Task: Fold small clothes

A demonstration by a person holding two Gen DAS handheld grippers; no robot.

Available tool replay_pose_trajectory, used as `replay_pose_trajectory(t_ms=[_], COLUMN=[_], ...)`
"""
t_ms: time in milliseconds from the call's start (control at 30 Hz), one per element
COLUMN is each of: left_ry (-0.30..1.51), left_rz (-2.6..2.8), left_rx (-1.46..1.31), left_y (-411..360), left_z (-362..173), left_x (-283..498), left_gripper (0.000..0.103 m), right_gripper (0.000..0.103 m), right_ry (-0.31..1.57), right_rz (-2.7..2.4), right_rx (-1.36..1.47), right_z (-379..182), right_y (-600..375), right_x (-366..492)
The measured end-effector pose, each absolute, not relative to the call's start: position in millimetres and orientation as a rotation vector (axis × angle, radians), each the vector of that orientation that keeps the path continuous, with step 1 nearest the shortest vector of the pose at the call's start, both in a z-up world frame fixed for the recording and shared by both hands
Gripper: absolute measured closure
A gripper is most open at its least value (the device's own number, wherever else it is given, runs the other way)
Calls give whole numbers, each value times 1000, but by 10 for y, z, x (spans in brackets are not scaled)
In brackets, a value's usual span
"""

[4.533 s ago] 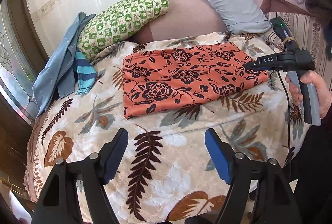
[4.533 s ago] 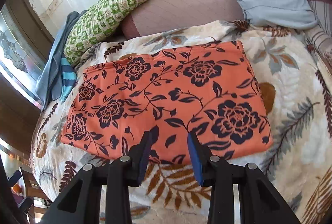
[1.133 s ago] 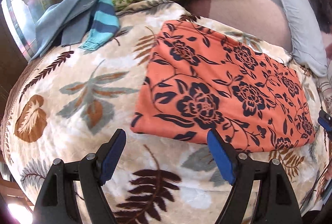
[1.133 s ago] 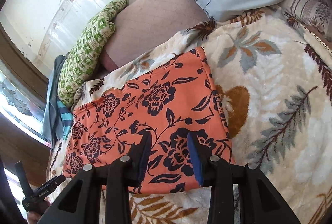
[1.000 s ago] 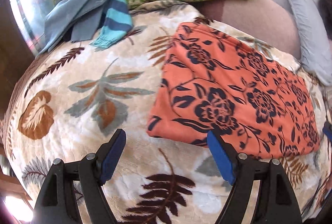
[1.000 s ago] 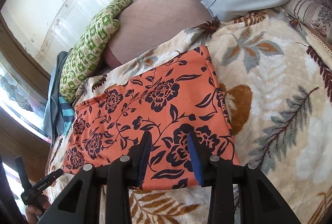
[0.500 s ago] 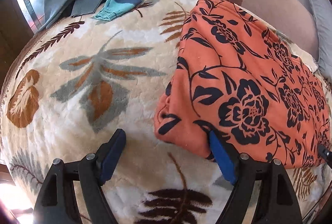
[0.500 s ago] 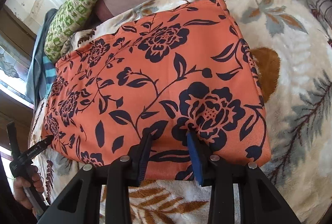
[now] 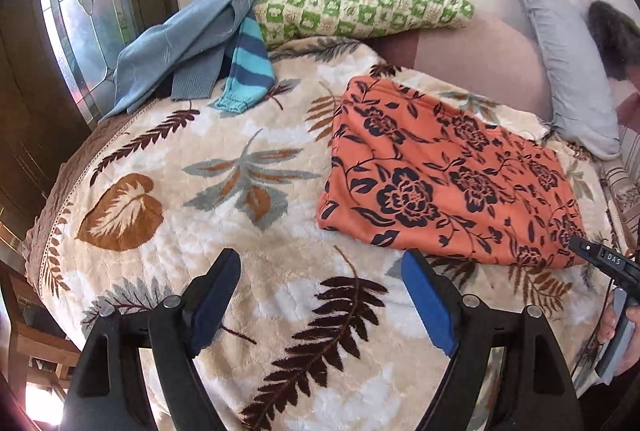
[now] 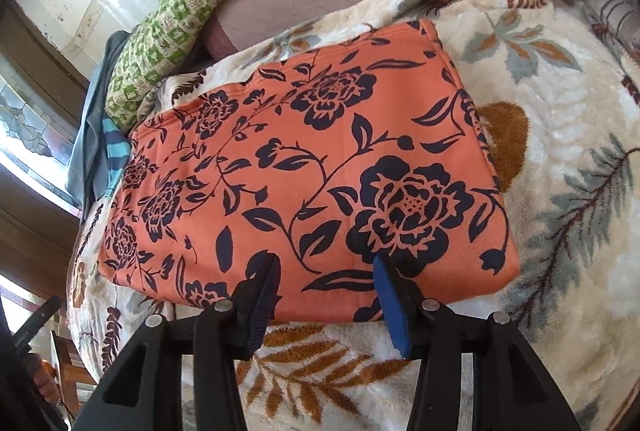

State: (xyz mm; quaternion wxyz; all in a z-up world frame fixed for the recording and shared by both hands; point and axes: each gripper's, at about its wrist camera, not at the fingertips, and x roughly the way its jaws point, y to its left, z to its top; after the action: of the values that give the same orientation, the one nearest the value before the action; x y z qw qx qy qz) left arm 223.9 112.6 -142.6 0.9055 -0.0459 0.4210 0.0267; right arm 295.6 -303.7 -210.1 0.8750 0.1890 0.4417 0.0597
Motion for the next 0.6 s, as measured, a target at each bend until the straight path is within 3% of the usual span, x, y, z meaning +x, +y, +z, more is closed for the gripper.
replay_pose_trajectory(t_ms=[300,600], left_ry=[828,877], left_rz=[7,39], left_rx=[-47,-126], left_y=[1007,1034], left_z=[-1330,-1525], left_x=[2074,2446], left_gripper=[18,18], right_gripper=[51,51], right_ry=[746,813], right_rz=[46,165], right_rx=[453,683], right_z=[-1718,-1832], right_y=[-3244,-3514], right_x=[2540,2610])
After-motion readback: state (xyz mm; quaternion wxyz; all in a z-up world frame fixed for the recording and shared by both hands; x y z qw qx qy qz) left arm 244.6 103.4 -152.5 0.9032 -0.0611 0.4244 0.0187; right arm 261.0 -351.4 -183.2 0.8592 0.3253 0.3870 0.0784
